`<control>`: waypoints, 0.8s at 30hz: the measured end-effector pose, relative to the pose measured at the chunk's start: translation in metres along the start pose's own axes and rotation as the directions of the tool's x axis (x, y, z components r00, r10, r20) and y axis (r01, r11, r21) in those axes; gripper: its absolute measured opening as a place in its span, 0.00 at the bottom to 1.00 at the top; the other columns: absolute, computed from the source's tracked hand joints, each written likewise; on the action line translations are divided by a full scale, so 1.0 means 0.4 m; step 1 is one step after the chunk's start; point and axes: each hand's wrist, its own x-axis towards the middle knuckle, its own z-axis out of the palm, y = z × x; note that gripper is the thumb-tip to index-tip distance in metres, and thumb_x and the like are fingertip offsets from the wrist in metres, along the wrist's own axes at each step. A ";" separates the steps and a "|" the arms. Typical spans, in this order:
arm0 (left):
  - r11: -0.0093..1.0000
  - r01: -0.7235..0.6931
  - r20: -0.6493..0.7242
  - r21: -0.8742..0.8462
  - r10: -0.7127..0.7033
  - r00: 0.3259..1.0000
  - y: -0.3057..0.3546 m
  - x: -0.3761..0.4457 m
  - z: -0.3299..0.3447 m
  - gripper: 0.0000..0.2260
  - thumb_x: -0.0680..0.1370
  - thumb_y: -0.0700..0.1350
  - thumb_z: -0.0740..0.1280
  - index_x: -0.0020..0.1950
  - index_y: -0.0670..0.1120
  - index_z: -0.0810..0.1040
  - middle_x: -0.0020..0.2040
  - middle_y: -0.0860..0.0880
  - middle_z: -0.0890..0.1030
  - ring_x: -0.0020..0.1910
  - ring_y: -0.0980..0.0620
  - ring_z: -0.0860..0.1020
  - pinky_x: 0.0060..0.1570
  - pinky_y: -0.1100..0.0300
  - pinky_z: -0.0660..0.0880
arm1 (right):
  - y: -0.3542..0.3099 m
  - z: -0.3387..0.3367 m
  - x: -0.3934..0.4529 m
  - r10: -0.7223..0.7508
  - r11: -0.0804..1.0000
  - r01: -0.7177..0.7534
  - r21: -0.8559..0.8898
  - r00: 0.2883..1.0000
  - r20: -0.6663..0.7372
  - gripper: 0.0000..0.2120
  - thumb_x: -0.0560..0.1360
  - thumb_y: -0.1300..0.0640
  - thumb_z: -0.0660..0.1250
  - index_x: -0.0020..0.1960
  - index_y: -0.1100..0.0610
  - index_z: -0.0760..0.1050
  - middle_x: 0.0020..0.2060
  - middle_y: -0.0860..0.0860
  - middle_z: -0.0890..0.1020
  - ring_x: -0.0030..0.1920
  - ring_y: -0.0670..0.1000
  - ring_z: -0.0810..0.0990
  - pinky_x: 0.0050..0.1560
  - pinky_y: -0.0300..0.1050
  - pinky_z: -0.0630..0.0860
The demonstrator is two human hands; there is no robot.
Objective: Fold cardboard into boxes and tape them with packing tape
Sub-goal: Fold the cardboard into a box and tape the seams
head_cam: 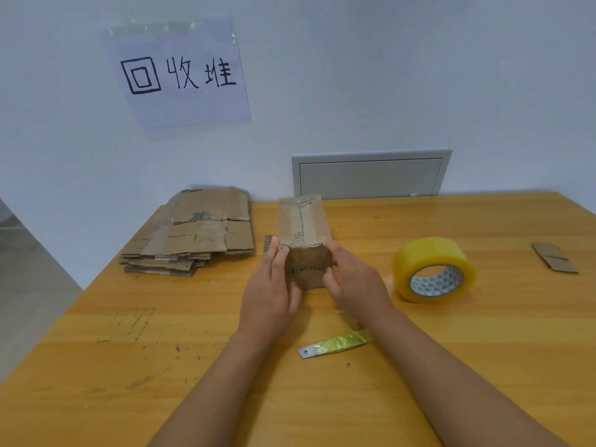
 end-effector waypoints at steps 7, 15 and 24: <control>0.995 0.029 0.045 0.093 -0.033 0.998 0.005 0.005 -0.011 0.34 0.74 0.44 0.68 0.78 0.44 0.60 0.79 0.43 0.61 0.55 0.42 0.79 0.48 0.52 0.78 | 0.016 -0.118 0.000 0.097 0.994 -0.104 0.040 0.983 0.156 0.25 0.80 0.53 0.62 0.75 0.48 0.60 0.63 0.50 0.78 0.57 0.54 0.79 0.51 0.53 0.78; 0.968 0.085 -0.021 0.235 -0.082 0.996 0.088 0.007 -0.005 0.31 0.76 0.47 0.61 0.78 0.40 0.60 0.78 0.36 0.58 0.76 0.39 0.60 0.73 0.44 0.62 | 0.146 -0.278 -0.006 0.296 0.867 -0.195 -0.459 0.942 0.158 0.25 0.80 0.38 0.55 0.72 0.48 0.69 0.71 0.50 0.72 0.75 0.56 0.61 0.72 0.58 0.58; 0.987 0.060 0.516 0.147 -0.129 0.847 0.196 0.043 0.088 0.13 0.83 0.52 0.59 0.64 0.50 0.76 0.60 0.52 0.73 0.57 0.49 0.75 0.50 0.53 0.75 | 0.178 -0.318 0.026 0.376 0.850 -0.237 -0.472 0.899 0.226 0.26 0.77 0.37 0.59 0.67 0.52 0.71 0.61 0.52 0.75 0.62 0.55 0.72 0.59 0.53 0.70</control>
